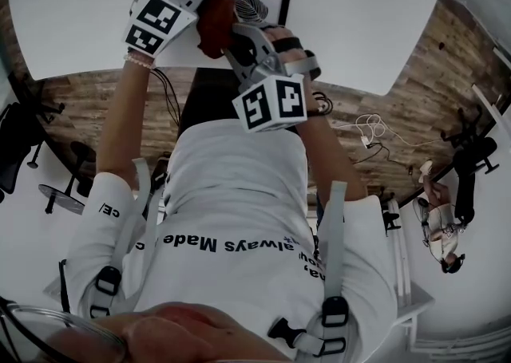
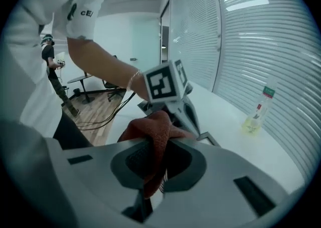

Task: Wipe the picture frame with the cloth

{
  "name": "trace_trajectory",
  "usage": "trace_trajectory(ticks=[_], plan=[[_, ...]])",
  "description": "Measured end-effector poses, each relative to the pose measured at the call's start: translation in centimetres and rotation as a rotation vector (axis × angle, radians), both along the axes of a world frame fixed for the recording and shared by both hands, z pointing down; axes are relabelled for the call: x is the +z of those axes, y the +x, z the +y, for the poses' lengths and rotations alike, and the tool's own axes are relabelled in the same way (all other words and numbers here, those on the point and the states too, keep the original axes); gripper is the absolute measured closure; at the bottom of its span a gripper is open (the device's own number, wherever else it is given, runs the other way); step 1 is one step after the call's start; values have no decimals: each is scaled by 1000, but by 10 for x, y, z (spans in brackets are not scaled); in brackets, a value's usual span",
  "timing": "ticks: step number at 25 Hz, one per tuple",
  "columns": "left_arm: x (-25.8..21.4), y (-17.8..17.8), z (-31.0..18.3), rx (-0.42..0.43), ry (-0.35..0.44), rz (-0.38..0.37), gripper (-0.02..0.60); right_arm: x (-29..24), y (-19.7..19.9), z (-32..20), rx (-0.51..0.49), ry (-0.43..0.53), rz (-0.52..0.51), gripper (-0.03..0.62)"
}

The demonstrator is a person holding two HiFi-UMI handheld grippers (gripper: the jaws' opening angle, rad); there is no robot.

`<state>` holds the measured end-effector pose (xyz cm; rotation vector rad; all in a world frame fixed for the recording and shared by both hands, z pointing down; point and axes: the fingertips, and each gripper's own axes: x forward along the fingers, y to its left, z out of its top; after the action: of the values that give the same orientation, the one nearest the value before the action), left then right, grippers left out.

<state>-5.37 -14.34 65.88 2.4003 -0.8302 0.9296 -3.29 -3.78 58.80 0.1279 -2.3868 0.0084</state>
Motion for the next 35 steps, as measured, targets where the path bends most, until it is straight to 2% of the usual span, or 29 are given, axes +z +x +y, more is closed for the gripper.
trace_trajectory(ticks=[4,15,27,32,35], plan=[[-1,0,0,-3,0,2,578,62,-15,8,-89,25,131,579],[-1,1,0,0,3,3,578,67,-4,5,-98,41,170,579],[-1,2,1,14,4,-6,578,70,75,-8,-77,74,313,579],[1,2,2,19,6,-9,578,65,118,-19,-24,96,370,579],[7,1,2,18,2,-9,578,79,128,-19,4,85,378,579]])
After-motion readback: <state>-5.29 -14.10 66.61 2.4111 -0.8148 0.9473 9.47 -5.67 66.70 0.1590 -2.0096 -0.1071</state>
